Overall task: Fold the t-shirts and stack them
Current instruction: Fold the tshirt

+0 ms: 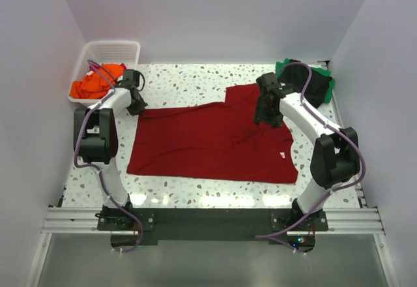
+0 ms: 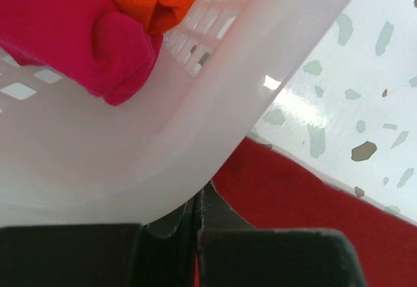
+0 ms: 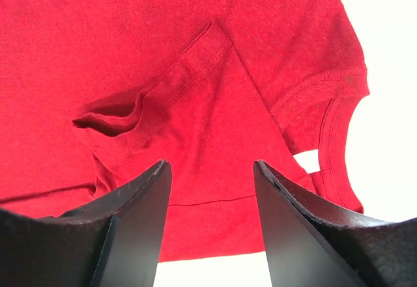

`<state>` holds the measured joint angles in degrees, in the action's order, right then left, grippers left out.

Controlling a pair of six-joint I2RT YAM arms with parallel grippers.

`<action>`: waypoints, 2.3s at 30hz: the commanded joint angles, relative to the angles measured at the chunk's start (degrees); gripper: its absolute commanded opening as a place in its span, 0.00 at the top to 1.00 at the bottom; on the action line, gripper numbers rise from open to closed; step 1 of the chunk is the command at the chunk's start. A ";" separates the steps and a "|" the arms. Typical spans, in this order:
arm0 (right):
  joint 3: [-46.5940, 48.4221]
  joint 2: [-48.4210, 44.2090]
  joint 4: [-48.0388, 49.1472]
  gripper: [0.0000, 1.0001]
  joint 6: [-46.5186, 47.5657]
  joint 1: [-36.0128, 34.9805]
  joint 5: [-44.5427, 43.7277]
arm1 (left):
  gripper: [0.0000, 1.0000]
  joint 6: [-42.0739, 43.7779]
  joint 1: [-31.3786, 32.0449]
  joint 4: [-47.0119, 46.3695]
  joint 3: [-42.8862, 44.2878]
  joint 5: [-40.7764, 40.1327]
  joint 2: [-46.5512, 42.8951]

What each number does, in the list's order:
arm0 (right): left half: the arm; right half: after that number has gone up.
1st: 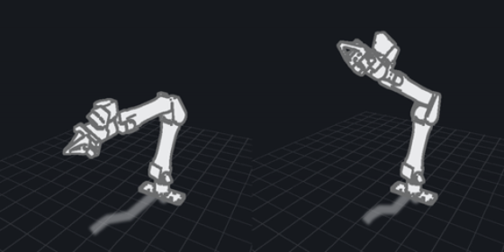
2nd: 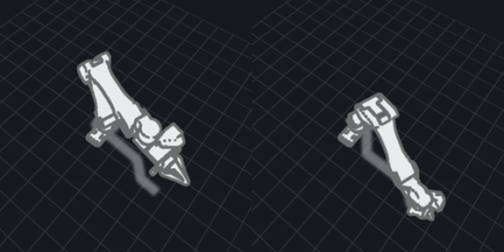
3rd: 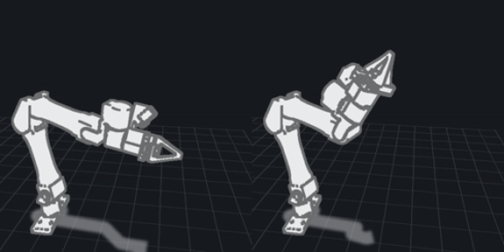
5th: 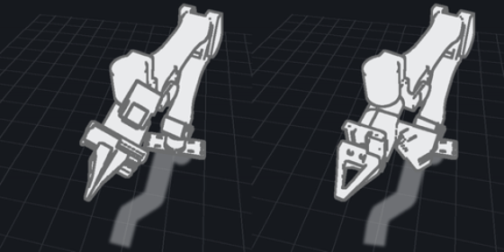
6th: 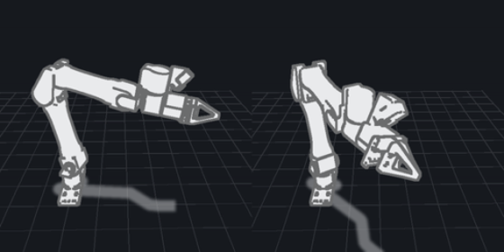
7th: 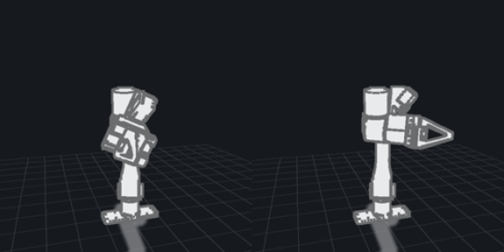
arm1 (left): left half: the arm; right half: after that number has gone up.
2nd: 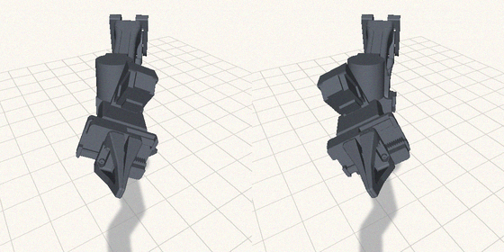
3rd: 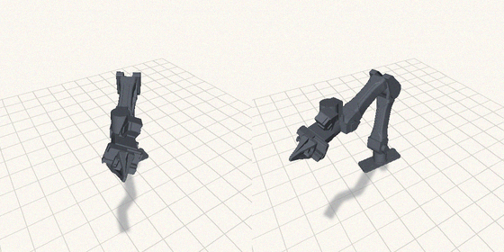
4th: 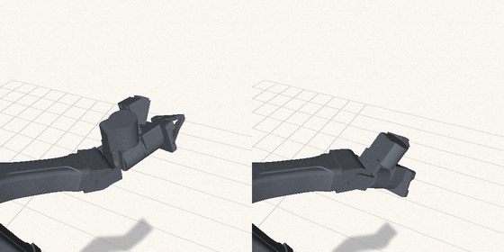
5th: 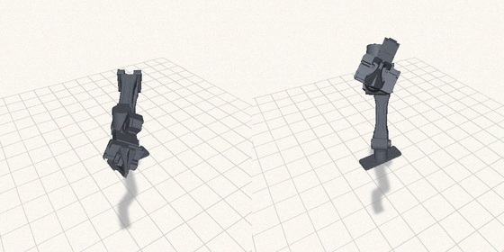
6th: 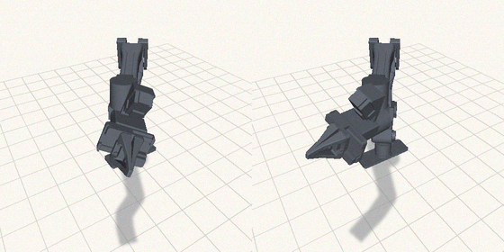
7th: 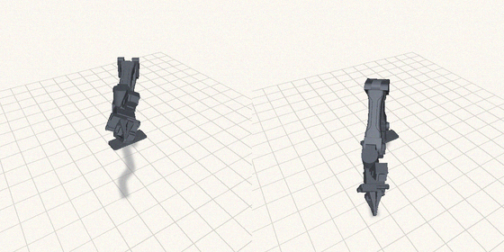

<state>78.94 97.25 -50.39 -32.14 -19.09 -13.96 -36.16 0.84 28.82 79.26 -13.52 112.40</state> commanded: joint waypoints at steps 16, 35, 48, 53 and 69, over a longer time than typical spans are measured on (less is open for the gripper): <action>20.80 14.97 0.03 0.41 -0.65 0.20 -3.01 | 1.00 -0.41 -0.84 -0.43 2.92 0.25 -11.05; 23.37 18.24 -1.20 0.40 -1.17 0.20 -0.55 | 0.69 1.36 -0.84 7.74 7.57 3.06 1.50; 24.16 18.68 -1.73 0.40 -1.08 0.28 -1.07 | 0.64 2.06 -0.84 7.74 8.27 1.66 5.11; 23.90 18.68 -1.90 0.40 -0.99 0.20 -1.16 | 0.60 2.85 -0.84 8.18 8.36 -0.02 6.34; 23.28 18.41 -2.26 0.40 -0.38 0.28 -1.69 | 0.71 3.64 -0.84 4.67 6.52 5.00 9.51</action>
<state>101.97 118.34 -51.72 -32.88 -19.07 -15.33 -34.22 1.21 38.70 86.67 -12.88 116.84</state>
